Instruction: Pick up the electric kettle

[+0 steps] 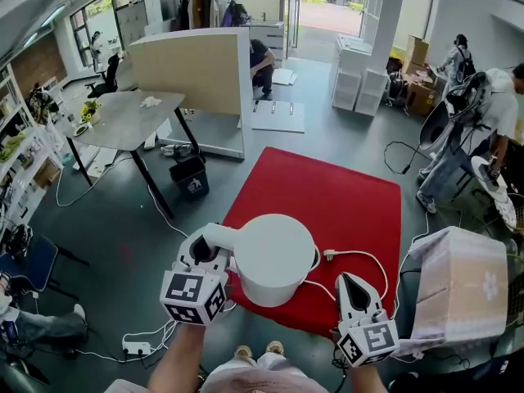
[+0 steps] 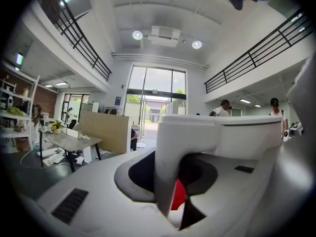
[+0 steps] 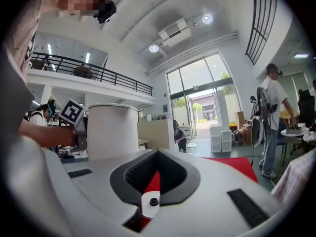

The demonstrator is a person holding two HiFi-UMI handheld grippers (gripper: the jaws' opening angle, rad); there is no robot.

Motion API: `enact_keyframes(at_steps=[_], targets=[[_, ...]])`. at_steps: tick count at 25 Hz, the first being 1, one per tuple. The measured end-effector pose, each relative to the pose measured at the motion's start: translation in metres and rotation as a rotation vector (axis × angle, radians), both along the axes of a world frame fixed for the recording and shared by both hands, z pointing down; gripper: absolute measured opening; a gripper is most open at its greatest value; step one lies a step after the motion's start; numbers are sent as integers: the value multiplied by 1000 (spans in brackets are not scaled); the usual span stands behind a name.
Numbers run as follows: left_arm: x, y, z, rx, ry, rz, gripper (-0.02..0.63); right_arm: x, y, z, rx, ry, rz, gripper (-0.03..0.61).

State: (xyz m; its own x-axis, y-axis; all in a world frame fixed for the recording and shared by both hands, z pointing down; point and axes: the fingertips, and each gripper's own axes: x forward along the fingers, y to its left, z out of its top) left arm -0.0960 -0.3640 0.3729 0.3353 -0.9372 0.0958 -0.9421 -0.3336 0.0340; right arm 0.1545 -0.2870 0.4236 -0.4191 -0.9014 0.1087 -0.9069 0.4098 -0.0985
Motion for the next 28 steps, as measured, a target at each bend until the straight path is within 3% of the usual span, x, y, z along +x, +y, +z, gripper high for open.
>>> enact_keyframes(at_steps=[11,28], targets=[[-51,64,1,4,27,-3,97,-41,46,2,15,-11,15,8],[-109,201,1,-14,33,30,97,-97,206,-9,35,8,50,8]])
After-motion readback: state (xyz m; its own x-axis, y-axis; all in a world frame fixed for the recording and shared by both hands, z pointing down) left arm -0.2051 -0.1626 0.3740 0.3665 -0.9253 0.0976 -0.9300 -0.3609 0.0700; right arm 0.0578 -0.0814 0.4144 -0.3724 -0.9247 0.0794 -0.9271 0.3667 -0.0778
